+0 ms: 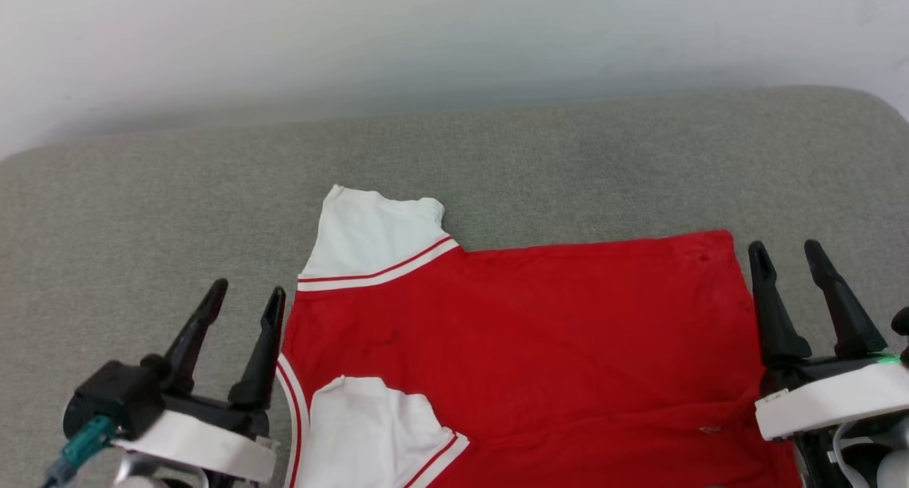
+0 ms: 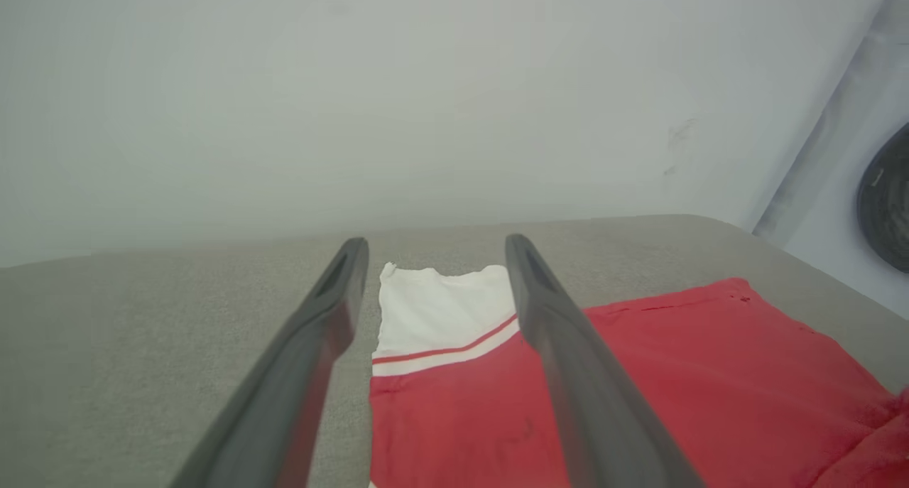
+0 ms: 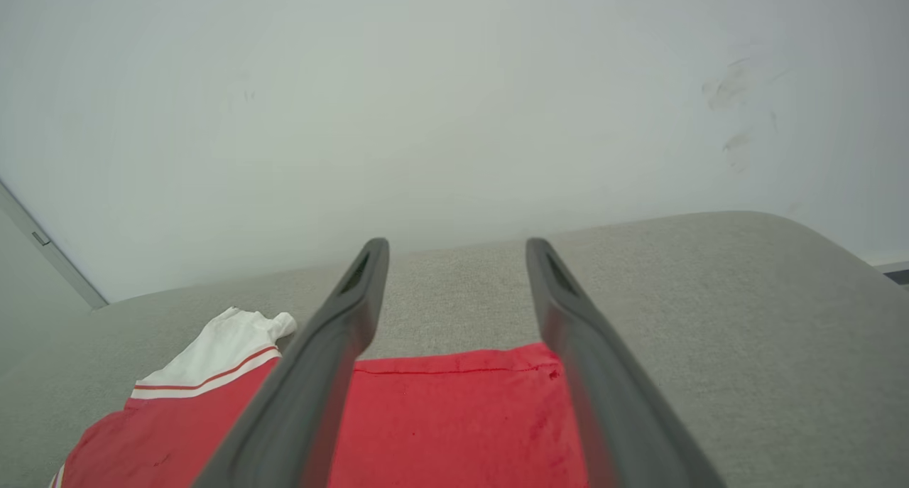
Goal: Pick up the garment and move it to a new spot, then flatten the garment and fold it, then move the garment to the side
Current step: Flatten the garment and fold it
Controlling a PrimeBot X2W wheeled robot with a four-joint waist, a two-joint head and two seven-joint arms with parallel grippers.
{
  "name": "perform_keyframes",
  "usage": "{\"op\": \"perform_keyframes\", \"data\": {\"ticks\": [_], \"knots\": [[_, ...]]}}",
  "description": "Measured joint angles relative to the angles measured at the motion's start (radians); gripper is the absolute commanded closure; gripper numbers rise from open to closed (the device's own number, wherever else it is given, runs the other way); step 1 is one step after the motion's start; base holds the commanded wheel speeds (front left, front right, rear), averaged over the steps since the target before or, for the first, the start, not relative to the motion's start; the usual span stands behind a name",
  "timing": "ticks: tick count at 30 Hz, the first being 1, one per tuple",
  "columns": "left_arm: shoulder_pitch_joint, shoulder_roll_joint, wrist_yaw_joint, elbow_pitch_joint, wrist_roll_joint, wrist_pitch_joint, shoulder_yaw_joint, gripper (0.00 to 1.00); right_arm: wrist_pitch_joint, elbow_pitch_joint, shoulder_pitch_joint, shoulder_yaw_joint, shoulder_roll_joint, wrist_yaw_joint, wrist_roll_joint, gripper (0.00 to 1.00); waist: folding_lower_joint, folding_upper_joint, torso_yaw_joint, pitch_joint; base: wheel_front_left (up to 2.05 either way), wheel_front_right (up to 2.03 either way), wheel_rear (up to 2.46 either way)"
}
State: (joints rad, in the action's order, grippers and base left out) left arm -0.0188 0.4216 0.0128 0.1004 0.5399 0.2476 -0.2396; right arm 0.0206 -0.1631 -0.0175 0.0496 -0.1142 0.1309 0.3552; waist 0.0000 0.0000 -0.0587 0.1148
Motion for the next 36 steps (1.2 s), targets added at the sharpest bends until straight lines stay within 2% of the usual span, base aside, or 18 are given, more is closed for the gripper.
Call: {"op": "perform_keyframes", "data": {"ticks": [4, 7, 9, 14, 18, 23, 25, 28, 32, 36], "knots": [[0.09, 0.048, 0.02, -0.004, 0.004, -0.065, 0.013, 0.0, -0.003, -0.007, -0.021, -0.015, 0.008, 0.0, 0.0, 0.0, 0.0, 0.0, -0.025, 0.053, 0.0, 0.0, 0.0], [0.188, 0.106, 0.048, -0.001, 0.043, -0.159, 0.035, 0.0, -0.004, -0.013, -0.042, -0.018, 0.025, 0.0, 0.025, 0.0, 0.0, 0.0, -0.046, 0.101, 0.0, 0.0, 0.0], [0.271, 0.147, 0.064, -0.005, 0.093, -0.243, 0.053, 0.0, -0.003, -0.021, -0.061, -0.031, 0.03, 0.0, 0.033, 0.0, 0.0, 0.0, -0.061, 0.137, 0.0, 0.0, 0.0], [0.463, 0.294, 0.095, -0.045, 0.152, -0.508, 0.036, 0.0, -0.004, -0.032, -0.112, -0.061, 0.035, 0.0, 0.023, 0.0, 0.0002, 0.0, -0.105, 0.224, 0.0, 0.0, 0.0], [0.589, 0.367, 0.102, -0.099, 0.208, -0.728, 0.011, 0.0, -0.018, -0.024, -0.137, -0.089, 0.042, 0.0, 0.024, 0.0, 0.0002, 0.0, -0.145, 0.284, 0.0, 0.0, 0.0], [0.699, 0.392, 0.1, -0.17, 0.349, -1.018, -0.02, 0.0, -0.038, -0.008, -0.149, -0.104, 0.049, 0.0, 0.026, 0.0, 0.0002, 0.0, -0.193, 0.343, 0.0, 0.0, 0.0], [0.74, 0.405, 0.087, -0.197, 0.374, -1.103, -0.03, 0.0, -0.043, 0.003, -0.151, -0.107, 0.053, 0.0, 0.037, 0.0, 0.0002, 0.0, -0.207, 0.363, 0.0, 0.0, 0.0], [0.804, 0.426, 0.082, -0.243, 0.37, -1.17, -0.044, 0.0, -0.049, 0.028, -0.163, -0.122, 0.055, 0.0, 0.038, 0.0, 0.0002, 0.0, -0.228, 0.39, 0.0, 0.0, 0.0], [0.826, 0.408, 0.06, -0.312, 0.386, -1.237, -0.067, 0.0, -0.066, 0.045, -0.169, -0.147, 0.059, 0.0, 0.042, 0.0, 0.0002, 0.0, -0.258, 0.412, 0.0, 0.0, 0.0], [0.851, 0.419, 0.058, -0.342, 0.372, -1.259, -0.082, 0.0, -0.082, 0.062, -0.169, -0.149, 0.06, 0.0, 0.047, 0.0, 0.0001, 0.0, -0.28, 0.429, 0.0, 0.0, 0.0]]}}
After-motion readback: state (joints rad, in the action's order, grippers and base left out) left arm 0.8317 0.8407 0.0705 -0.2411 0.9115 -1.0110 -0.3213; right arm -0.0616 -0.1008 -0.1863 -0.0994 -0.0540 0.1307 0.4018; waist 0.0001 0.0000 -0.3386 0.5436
